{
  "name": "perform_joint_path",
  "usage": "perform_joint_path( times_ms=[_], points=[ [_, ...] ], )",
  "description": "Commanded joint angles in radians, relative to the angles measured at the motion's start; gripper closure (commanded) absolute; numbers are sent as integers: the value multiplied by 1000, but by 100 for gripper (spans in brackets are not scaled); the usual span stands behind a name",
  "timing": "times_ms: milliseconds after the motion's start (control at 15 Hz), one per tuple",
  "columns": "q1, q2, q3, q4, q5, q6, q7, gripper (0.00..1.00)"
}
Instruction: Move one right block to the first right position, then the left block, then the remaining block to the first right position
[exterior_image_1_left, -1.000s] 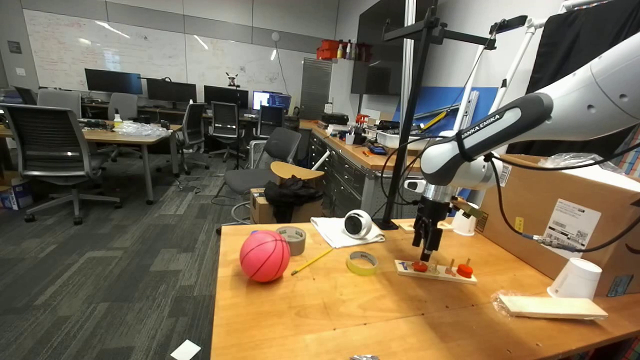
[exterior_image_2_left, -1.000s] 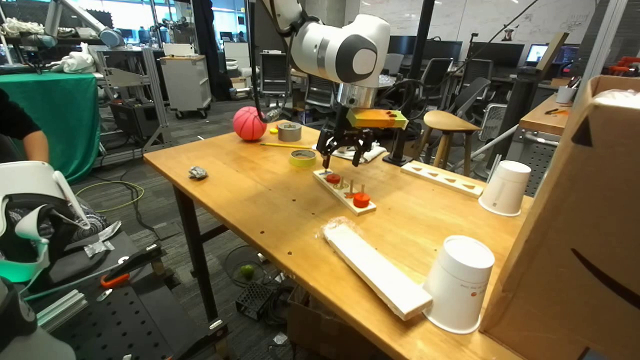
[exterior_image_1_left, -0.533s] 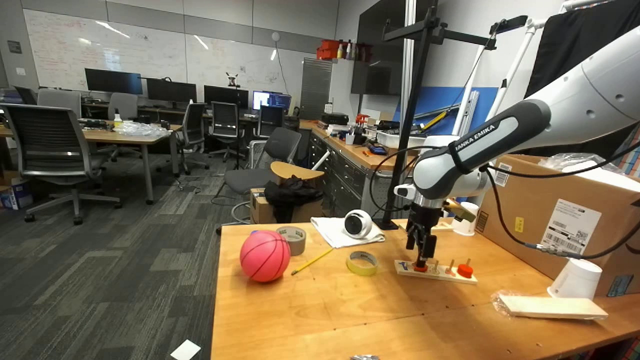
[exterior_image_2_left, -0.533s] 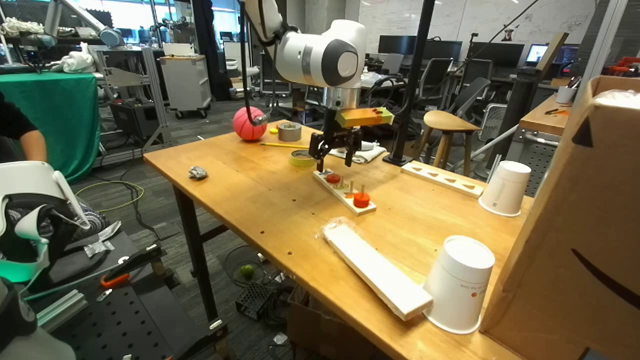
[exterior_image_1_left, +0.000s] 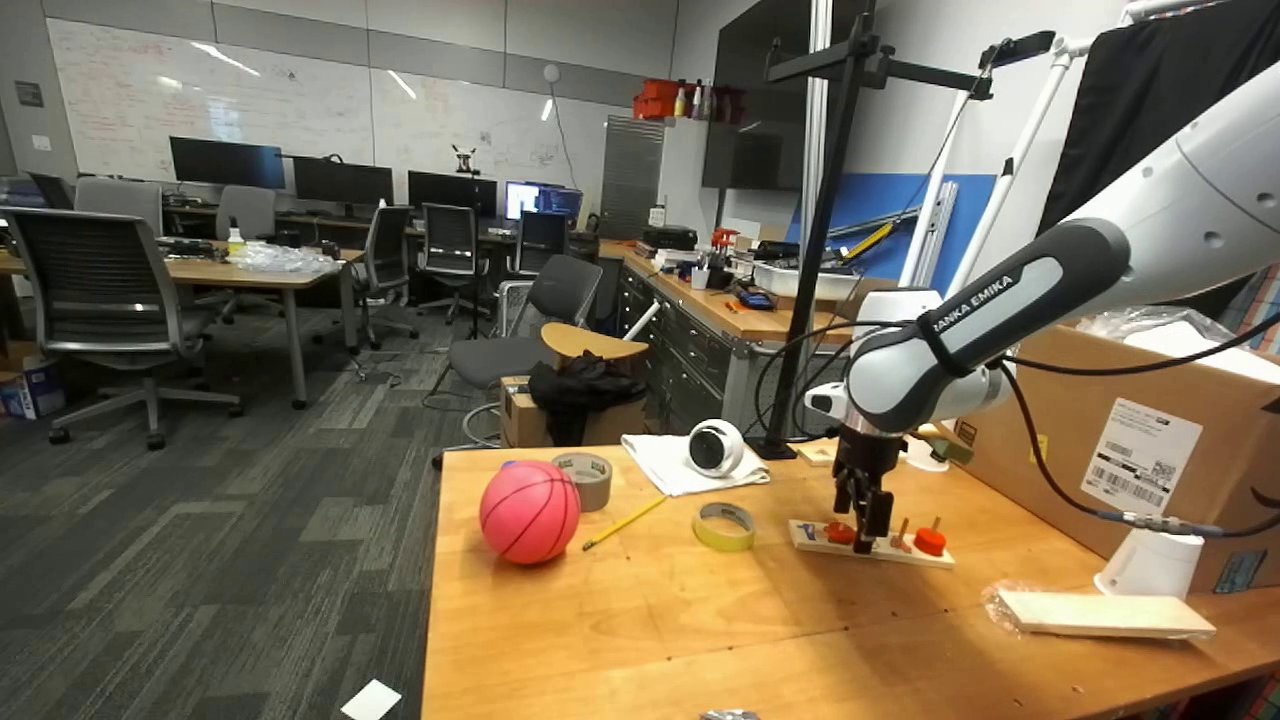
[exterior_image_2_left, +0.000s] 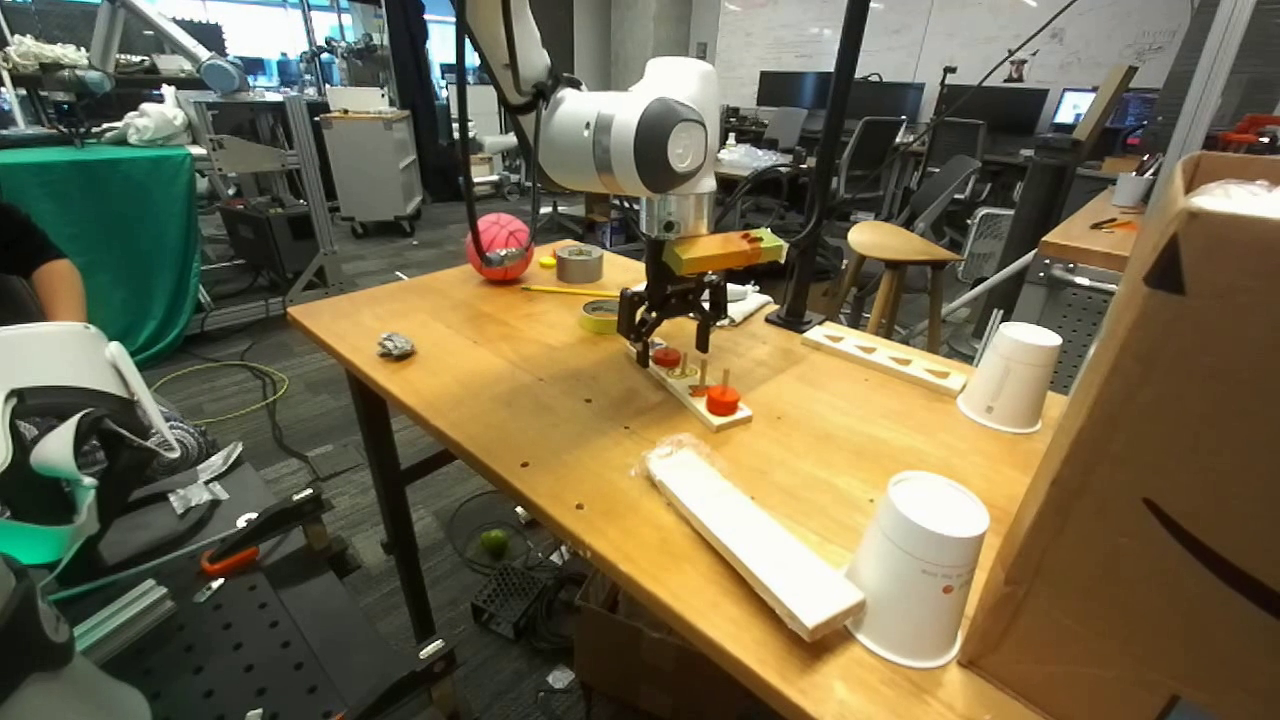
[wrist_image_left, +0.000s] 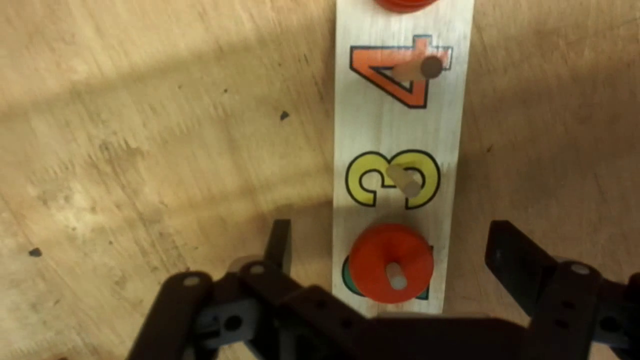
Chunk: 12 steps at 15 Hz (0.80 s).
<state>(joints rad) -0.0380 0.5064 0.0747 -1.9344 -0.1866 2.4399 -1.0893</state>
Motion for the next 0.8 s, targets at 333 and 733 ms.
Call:
perform_joint_path(
  times_ms=[333, 733],
  points=[
    [-6, -52, 5, -43, -7, 43, 17, 6],
    [-5, -38, 10, -27, -2, 28, 16, 3]
  ],
)
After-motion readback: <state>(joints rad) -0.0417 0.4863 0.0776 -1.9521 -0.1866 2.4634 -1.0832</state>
